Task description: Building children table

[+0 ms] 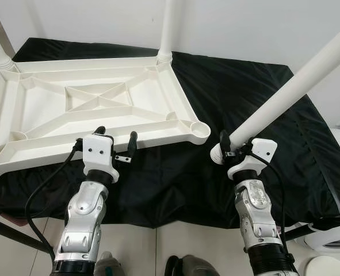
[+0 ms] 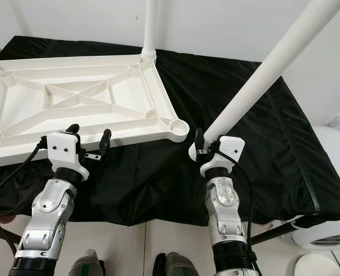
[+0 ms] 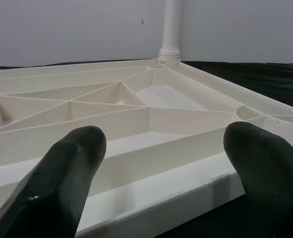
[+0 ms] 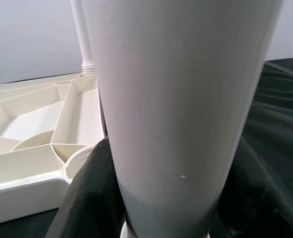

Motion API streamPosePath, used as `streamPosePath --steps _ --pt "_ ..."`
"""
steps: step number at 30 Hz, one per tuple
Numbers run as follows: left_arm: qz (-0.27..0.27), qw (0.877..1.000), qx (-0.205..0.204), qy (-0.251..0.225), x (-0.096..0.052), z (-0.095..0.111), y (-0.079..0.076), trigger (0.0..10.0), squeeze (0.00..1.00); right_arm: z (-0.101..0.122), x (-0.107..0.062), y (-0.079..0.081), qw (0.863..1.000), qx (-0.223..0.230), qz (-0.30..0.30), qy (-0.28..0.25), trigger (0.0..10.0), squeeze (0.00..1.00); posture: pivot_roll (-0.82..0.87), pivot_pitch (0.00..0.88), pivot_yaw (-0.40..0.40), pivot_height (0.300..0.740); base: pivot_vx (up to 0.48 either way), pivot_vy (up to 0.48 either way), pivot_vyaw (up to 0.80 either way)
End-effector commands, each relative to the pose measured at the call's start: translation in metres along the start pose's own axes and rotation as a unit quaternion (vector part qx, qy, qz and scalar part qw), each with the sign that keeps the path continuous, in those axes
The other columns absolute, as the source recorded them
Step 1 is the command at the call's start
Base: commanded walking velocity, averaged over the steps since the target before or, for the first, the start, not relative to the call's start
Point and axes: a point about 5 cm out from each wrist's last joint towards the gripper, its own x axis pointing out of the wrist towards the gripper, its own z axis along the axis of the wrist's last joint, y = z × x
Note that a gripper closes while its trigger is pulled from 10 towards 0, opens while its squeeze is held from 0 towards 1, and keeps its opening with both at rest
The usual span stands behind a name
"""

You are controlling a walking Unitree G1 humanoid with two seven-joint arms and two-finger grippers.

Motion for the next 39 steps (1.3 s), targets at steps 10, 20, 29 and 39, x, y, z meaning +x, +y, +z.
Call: streamPosePath --steps 10,20,29,39 --pt "0.013 1.0 0.014 0.013 -0.006 -0.011 0.003 10.0 0.0 -0.007 -0.003 0.001 1.0 0.002 -0.004 0.016 10.0 0.0 0.09 0.04 -0.071 0.74 0.0 0.0 0.0" --pt "0.029 0.999 0.025 0.033 -0.004 -0.018 0.006 10.0 0.0 -0.006 -0.002 0.001 1.0 0.001 -0.003 0.015 10.0 0.0 0.08 0.042 -0.072 0.74 0.0 0.0 0.0" --pt "0.047 0.997 0.036 0.058 -0.001 -0.025 0.009 10.0 0.0 -0.006 -0.001 0.002 1.0 0.001 -0.004 0.014 10.0 0.0 0.08 0.041 -0.069 0.74 0.0 0.0 0.0" --pt "0.049 0.996 0.037 0.058 0.0 -0.026 0.01 10.0 0.0 -0.006 0.0 0.002 1.0 0.001 -0.006 0.013 10.0 0.0 0.08 0.04 -0.068 0.74 0.0 0.0 0.0"
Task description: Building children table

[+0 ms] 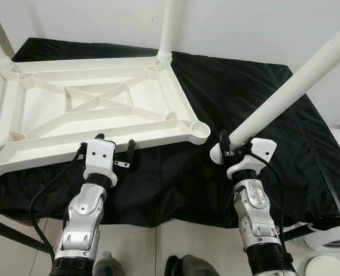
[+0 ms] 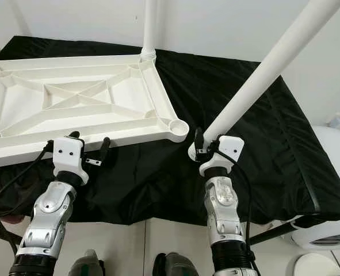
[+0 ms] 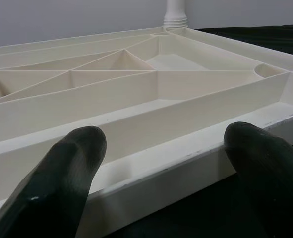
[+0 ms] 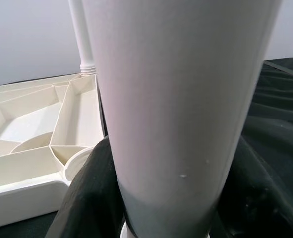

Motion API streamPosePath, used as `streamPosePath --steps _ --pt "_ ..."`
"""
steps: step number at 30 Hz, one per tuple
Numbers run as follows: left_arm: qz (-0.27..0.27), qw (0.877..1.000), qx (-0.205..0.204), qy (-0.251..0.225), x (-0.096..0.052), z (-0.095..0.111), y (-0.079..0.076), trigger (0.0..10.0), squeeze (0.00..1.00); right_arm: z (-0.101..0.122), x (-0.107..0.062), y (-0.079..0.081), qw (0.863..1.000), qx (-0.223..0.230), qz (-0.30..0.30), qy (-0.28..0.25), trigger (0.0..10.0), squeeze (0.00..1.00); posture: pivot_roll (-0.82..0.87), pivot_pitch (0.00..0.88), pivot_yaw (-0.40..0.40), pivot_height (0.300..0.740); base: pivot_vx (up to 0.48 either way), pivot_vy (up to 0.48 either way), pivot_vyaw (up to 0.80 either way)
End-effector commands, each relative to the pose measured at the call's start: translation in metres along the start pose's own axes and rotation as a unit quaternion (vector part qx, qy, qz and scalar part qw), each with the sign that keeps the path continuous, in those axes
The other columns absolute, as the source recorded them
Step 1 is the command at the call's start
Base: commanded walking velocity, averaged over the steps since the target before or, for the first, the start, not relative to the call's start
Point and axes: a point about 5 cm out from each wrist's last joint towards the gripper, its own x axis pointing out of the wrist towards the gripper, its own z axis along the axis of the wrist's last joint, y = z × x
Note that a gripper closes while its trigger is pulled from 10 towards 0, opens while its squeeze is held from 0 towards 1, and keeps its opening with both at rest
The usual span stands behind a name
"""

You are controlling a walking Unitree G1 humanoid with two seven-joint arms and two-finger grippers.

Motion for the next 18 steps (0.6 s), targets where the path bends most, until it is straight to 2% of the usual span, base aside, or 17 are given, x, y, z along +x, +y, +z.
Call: streamPosePath --steps 1,18 --pt "0.045 0.999 -0.002 0.013 0.0001 -0.0049 0.0036 10.0 0.0 -0.006 -0.0015 0.0 1.0 -0.001 -0.002 0.014 10.0 0.0 0.08 0.04 -0.068 0.74 0.0 0.0 0.0" --pt "0.045 0.999 -0.006 -0.001 0.0014 0.0011 0.0029 10.0 0.0 -0.0065 -0.0016 -0.0002 1.0 -0.002 -0.001 0.014 10.0 0.0 0.08 0.038 -0.072 0.74 0.0 0.0 0.0"
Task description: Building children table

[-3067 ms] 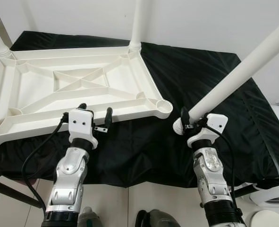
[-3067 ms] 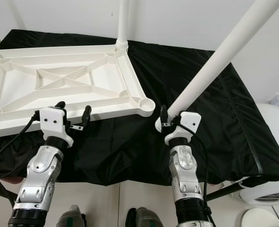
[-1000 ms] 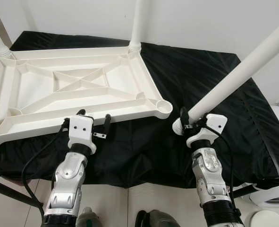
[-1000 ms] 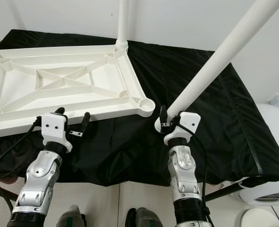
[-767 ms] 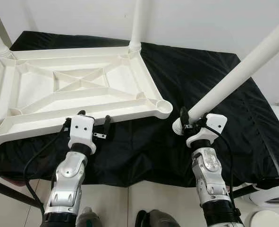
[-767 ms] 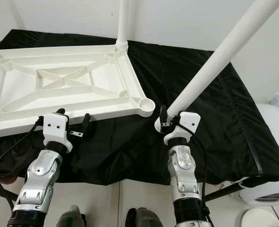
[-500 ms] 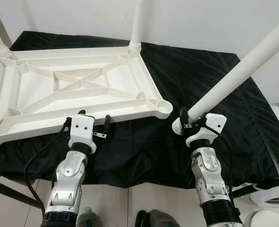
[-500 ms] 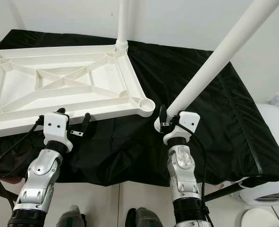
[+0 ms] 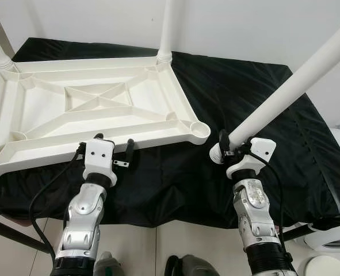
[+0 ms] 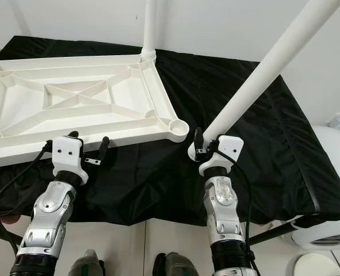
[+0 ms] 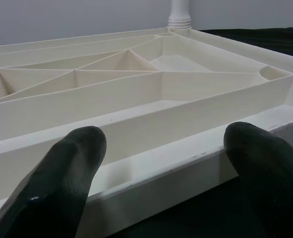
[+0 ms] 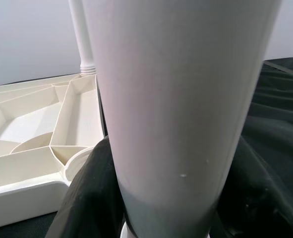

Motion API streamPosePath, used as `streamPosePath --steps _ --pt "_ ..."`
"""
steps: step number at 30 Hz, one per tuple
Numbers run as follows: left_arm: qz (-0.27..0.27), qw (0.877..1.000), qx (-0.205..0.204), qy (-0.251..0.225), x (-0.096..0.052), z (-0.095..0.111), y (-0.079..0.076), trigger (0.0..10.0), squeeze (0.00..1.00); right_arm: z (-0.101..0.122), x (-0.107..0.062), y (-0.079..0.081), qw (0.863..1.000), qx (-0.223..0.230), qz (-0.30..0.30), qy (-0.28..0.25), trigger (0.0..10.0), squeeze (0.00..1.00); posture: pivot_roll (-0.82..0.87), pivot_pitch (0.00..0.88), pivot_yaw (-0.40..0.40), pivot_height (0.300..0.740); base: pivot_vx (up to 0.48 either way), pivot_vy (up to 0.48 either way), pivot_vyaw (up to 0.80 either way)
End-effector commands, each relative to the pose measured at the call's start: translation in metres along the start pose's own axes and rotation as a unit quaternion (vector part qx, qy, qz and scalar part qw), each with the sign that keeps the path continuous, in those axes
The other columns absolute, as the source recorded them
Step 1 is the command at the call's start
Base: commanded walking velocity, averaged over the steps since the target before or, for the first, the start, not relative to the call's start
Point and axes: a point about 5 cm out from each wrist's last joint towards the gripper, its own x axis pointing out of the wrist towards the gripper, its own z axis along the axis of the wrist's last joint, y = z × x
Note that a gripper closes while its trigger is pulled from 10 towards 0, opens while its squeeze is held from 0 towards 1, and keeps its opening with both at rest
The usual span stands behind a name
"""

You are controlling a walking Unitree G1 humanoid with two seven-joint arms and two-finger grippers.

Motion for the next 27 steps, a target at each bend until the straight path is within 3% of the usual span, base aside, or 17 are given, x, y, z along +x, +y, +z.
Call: streamPosePath --steps 1,27 --pt "0.037 0.999 0.001 0.0 0.0011 0.0008 0.0023 10.0 0.0 -0.0063 -0.0018 -0.0002 1.0 -0.002 0.0 0.014 10.0 0.0 0.08 0.038 -0.072 0.74 0.0 0.0 0.0" --pt "0.035 0.999 -0.007 -0.015 0.0051 0.0056 0.0001 10.0 0.0 -0.0062 0.0018 -0.0018 1.0 -0.006 -0.001 0.014 10.0 0.0 0.08 0.024 -0.082 0.74 0.0 0.0 0.0"
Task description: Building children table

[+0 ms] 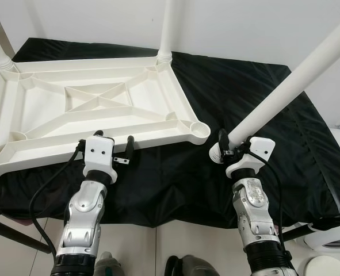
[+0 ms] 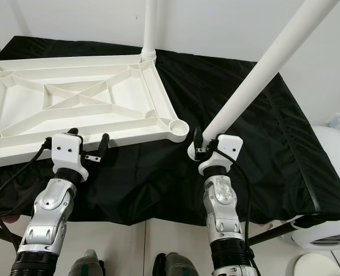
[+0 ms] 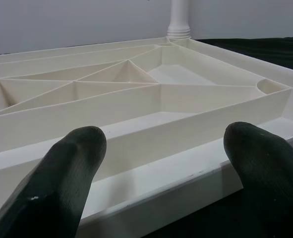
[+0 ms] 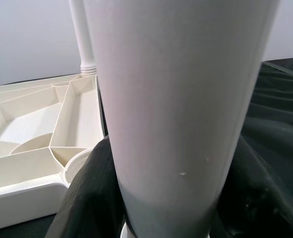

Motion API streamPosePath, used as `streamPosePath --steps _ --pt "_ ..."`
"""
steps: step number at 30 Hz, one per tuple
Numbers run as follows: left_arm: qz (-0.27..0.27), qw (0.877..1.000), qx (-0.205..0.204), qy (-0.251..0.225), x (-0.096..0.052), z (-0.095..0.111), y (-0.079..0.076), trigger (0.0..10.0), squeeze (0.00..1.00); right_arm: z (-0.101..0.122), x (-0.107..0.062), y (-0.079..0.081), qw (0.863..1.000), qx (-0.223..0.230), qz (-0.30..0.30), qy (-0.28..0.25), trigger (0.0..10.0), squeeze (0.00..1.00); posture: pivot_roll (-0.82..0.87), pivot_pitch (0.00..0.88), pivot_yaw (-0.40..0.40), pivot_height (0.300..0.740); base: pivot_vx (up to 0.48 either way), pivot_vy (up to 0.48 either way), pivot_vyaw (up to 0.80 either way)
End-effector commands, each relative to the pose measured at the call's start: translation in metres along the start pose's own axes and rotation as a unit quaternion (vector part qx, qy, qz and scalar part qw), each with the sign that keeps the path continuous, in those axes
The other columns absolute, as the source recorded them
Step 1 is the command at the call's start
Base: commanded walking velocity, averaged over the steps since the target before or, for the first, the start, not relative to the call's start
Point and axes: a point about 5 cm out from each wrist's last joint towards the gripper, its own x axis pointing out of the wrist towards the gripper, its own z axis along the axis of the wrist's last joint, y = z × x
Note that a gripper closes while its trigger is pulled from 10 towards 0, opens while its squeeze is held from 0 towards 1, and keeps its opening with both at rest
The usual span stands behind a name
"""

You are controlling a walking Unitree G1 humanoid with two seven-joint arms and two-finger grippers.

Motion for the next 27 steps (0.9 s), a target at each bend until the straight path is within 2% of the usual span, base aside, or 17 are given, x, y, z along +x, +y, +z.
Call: streamPosePath --steps 1,27 --pt "0.034 0.999 -0.001 -0.002 0.0007 0.0 0.002 10.0 0.0 -0.0053 -0.0007 -0.0022 1.0 -0.006 -0.001 0.014 10.0 0.0 0.08 0.024 -0.082 0.74 0.0 0.0 0.0" --pt "0.028 1.0 -0.004 -0.011 0.0009 0.0017 0.0002 10.0 0.0 -0.0055 0.0013 -0.0021 1.0 -0.007 0.001 0.011 10.0 0.0 0.08 0.012 -0.08 0.74 0.0 0.0 0.0"
